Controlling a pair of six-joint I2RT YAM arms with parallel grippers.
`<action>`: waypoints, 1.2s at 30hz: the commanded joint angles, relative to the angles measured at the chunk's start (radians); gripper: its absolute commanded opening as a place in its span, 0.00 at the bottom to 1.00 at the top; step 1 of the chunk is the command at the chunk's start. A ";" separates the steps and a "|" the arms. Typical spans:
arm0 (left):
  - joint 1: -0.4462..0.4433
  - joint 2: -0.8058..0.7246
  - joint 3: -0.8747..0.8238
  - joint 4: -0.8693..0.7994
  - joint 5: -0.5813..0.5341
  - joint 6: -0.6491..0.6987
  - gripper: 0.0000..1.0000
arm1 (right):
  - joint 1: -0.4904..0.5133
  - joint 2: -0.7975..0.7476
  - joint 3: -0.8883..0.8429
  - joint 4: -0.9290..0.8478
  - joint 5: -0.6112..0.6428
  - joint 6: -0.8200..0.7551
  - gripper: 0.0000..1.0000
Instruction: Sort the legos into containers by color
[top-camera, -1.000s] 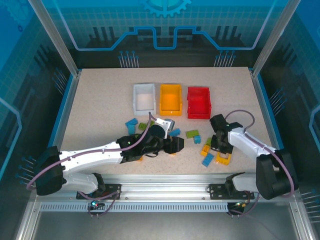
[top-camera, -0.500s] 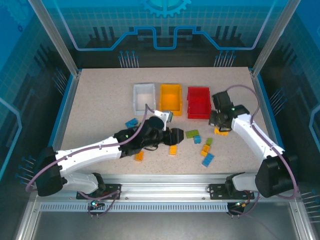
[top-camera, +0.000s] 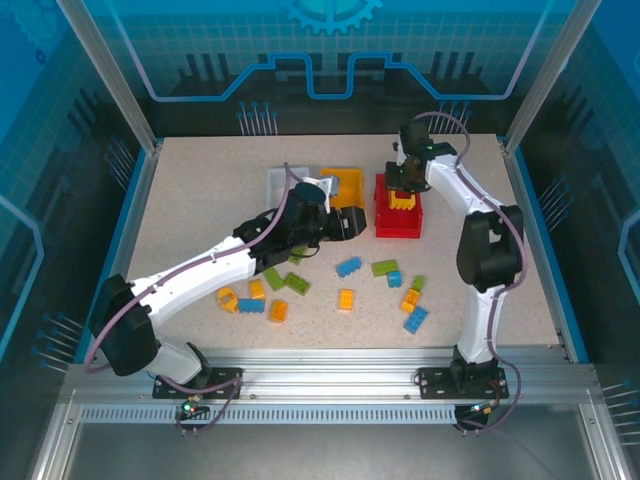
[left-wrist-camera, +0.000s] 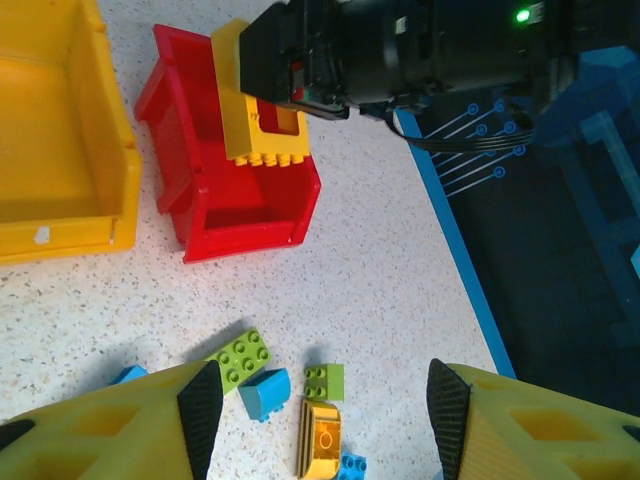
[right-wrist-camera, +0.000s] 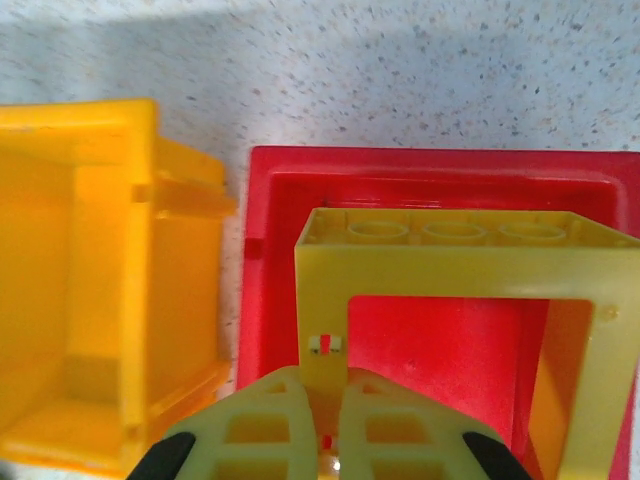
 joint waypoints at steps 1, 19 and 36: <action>0.014 0.002 0.047 -0.002 0.029 0.028 0.60 | -0.017 0.066 0.088 -0.087 -0.013 -0.024 0.04; 0.050 -0.140 -0.079 -0.168 -0.063 -0.014 0.60 | 0.024 0.081 0.123 -0.135 0.092 0.014 0.38; 0.374 -0.186 -0.258 -0.514 0.005 0.196 0.69 | 0.445 -0.612 -0.472 0.231 -0.049 0.070 0.63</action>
